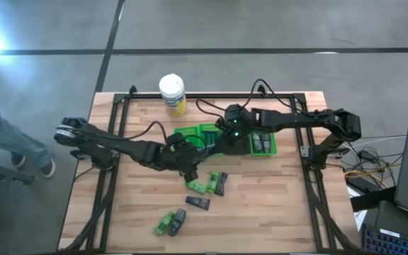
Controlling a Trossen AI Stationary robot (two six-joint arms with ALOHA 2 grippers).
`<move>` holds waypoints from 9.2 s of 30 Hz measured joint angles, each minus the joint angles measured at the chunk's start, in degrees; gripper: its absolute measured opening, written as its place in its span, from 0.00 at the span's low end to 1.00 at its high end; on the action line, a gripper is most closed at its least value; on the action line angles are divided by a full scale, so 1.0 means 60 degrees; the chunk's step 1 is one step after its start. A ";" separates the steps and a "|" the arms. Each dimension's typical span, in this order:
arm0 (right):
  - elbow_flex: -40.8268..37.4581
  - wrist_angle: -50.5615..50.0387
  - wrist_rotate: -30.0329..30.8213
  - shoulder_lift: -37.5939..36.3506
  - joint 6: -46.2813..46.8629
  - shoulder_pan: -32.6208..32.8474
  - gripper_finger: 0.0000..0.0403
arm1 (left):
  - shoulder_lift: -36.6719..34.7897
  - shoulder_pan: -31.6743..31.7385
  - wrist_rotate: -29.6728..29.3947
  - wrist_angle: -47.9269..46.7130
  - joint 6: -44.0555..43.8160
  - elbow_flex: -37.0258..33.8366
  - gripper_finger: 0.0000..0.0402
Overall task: Pick & Place Travel size toiletries
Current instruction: Put the top deodorant into the right green bin, then put the deodorant into the right green bin
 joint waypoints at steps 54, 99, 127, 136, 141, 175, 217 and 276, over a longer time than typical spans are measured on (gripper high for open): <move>-0.3674 -0.5810 0.6780 -0.4641 0.0215 0.0025 0.70 | 0.0123 -0.0913 0.3592 -0.2313 -0.2805 -0.0509 0.77; -0.3661 -0.6227 0.6566 -0.4668 -0.1780 0.0025 0.80 | 0.4819 -0.3346 0.6157 -0.3974 -1.1463 0.3610 0.77; -0.3472 -0.5990 0.6083 -0.4672 -0.1734 0.0021 0.67 | 0.4130 -0.3376 0.5013 -0.3339 -1.0797 0.2767 0.54; -0.3020 -0.3832 0.3398 -0.4672 -0.1653 -0.0001 0.61 | 0.1260 -0.2758 -0.0119 -0.4647 -1.0642 0.2160 0.54; -0.3024 -0.1746 0.1962 -0.4668 -0.0881 -0.0001 0.59 | -0.1153 -0.2547 -0.4457 -0.2350 -0.9373 0.0992 0.54; -0.1863 0.5217 0.7730 -0.4031 -0.8383 0.1373 0.61 | -0.0985 0.2212 -0.0353 1.3100 -0.1913 -0.0571 0.53; -0.1898 0.4692 0.8118 -0.4031 -0.9665 0.1230 0.40 | 0.0688 0.2726 0.0558 1.2019 -0.2953 0.0812 0.53; -0.5592 -0.4288 0.8165 -0.6614 0.3792 0.1270 0.23 | -0.0667 0.2396 0.0531 0.3524 -0.1215 0.0783 0.78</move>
